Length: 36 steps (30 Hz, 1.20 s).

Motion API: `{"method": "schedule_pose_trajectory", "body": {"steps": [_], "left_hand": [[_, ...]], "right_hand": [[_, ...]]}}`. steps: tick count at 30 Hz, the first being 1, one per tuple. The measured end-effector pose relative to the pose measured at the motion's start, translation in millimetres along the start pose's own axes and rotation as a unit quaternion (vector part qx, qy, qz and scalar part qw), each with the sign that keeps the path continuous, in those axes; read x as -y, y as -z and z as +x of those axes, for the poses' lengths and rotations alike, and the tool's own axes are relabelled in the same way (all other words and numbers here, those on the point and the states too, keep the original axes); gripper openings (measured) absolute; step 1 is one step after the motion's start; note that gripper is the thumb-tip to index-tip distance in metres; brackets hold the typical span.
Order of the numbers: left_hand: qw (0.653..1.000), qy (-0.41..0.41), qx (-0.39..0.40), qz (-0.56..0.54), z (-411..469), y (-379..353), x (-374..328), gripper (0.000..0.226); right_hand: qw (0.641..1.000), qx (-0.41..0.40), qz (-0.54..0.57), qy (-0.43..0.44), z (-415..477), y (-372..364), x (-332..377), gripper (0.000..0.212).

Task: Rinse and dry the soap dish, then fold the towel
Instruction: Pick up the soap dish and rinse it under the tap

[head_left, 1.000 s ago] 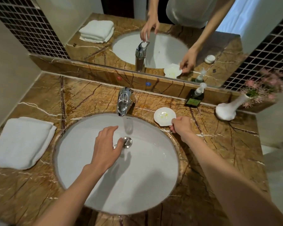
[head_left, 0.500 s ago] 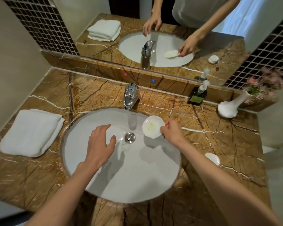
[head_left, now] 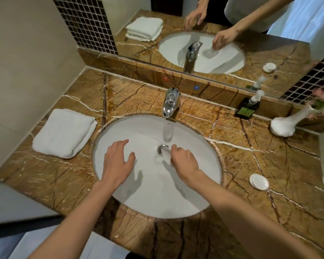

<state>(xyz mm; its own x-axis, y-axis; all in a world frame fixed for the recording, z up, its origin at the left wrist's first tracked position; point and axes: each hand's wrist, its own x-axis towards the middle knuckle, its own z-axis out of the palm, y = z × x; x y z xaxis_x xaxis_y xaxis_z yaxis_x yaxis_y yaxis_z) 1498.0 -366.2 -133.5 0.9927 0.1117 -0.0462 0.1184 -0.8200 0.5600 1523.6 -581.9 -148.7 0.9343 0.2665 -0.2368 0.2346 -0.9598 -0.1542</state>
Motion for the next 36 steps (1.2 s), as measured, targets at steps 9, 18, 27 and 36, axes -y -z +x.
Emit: {"method": "schedule_pose_trajectory", "body": {"steps": [9,18,27,36], "left_hand": [[1.0,0.016,-0.01,-0.002,1,5,11,0.046],[1.0,0.027,-0.004,0.002,7,1,14,0.046],[0.998,0.057,-0.009,0.009,13,10,38,0.048],[0.986,0.14,-0.085,0.034,37,62,93,0.042]], "right_hand": [[0.985,-0.061,-0.151,0.051,-1,4,-4,0.047],[1.0,-0.012,0.015,0.001,6,-6,-9,0.014],[0.843,0.008,0.486,-0.231,36,-7,22,0.008],[0.772,0.05,0.594,-0.221,76,-3,87,0.01]]}}
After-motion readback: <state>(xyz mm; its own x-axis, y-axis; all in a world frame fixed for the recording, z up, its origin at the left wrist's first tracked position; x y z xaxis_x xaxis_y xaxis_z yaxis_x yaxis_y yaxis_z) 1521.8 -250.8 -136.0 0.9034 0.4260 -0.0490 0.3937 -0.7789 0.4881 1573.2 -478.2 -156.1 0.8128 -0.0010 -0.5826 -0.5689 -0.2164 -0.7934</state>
